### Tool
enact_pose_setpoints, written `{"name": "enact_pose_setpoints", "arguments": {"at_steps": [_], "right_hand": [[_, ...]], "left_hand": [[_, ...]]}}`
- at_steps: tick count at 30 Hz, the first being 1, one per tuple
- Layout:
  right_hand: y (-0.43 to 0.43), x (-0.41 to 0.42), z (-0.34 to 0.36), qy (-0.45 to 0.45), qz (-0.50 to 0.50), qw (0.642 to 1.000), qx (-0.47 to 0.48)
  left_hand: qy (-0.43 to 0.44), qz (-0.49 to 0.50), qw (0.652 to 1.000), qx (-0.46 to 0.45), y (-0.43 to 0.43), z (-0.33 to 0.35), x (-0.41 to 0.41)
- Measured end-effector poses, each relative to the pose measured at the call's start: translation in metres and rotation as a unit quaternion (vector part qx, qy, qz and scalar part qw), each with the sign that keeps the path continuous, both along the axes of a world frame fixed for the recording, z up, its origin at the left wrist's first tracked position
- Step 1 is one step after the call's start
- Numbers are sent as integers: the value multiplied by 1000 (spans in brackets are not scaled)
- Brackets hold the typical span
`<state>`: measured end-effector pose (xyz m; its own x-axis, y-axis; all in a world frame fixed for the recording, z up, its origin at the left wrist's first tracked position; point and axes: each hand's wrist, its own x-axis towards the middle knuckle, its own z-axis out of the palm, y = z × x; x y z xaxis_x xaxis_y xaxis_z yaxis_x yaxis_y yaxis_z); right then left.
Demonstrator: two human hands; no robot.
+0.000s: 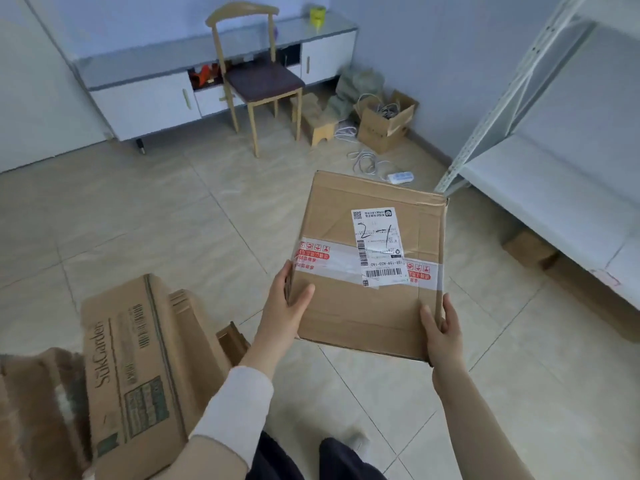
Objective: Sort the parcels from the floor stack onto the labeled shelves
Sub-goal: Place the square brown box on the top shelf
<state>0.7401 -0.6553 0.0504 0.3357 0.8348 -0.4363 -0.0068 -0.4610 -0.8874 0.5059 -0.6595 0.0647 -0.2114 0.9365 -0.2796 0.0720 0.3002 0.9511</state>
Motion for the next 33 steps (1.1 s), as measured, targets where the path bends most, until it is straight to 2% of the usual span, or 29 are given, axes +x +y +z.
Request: {"name": "enact_pose_setpoints", "arguments": {"at_steps": [9, 19, 27, 33], "right_hand": [[-11, 185, 31, -12, -164, 985, 57], [21, 314, 80, -43, -303, 943, 129], [85, 392, 140, -82, -366, 909, 180], [126, 455, 183, -73, -375, 895, 229]], "left_hand": [[-8, -170, 983, 69, 69, 28, 198], [-25, -310, 942, 124, 166, 77, 359], [-57, -379, 904, 188, 251, 141, 456], [-73, -392, 888, 231, 302, 193, 527]]}}
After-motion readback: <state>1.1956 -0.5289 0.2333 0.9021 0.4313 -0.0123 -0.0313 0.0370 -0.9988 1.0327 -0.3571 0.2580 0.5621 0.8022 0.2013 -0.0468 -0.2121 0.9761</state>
